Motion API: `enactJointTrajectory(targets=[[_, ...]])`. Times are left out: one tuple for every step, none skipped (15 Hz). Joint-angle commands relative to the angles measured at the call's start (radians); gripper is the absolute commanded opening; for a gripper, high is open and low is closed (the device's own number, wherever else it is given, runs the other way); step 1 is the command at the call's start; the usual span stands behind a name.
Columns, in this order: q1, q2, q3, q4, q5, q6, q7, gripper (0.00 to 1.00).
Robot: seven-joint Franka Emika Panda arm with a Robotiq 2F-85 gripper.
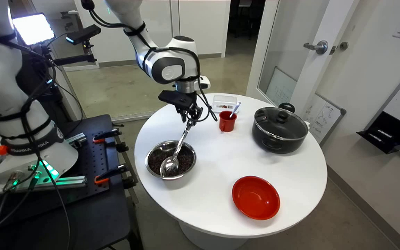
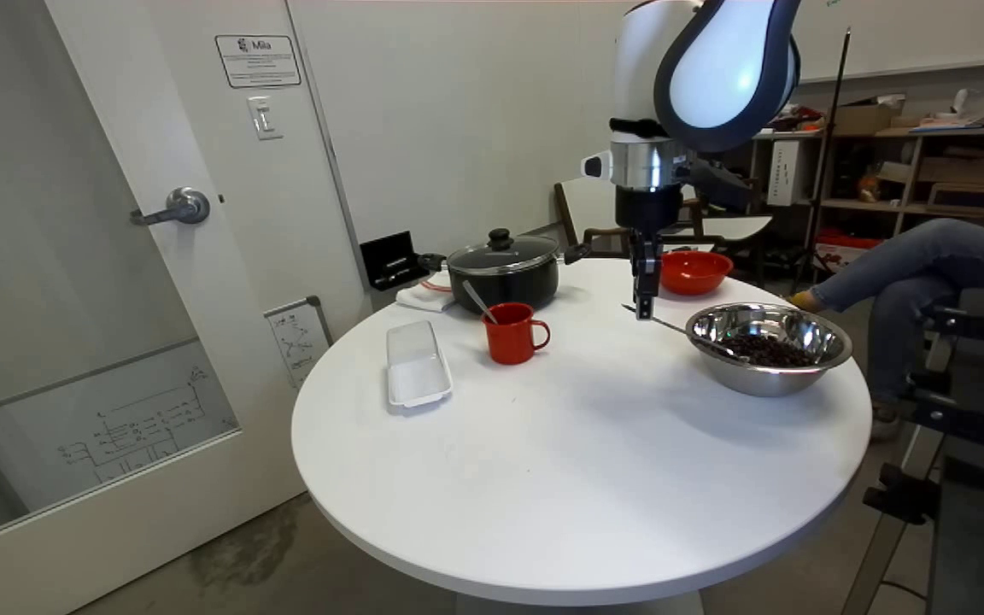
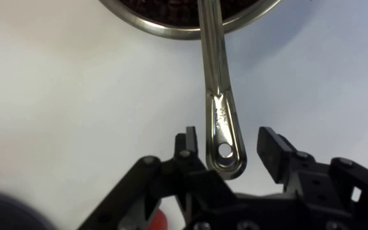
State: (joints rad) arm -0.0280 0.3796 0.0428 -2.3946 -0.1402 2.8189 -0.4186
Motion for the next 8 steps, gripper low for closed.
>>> enactJointTrajectory(targets=[[-0.001, -0.007, -0.004, -0.001, -0.031, 0.008, 0.028, 0.78], [-0.001, -0.006, -0.004, 0.000, -0.031, 0.007, 0.028, 0.81], [-0.003, -0.005, -0.003, 0.000, -0.030, 0.008, 0.027, 0.84], [-0.001, -0.001, -0.005, 0.000, -0.032, 0.013, 0.029, 0.87], [0.009, 0.002, -0.016, 0.000, -0.042, 0.019, 0.043, 0.86], [0.050, 0.011, -0.058, 0.000, -0.085, 0.037, 0.098, 0.86], [0.103, 0.017, -0.114, -0.001, -0.151, 0.061, 0.166, 0.85], [0.171, 0.023, -0.190, 0.000, -0.243, 0.087, 0.259, 0.83]])
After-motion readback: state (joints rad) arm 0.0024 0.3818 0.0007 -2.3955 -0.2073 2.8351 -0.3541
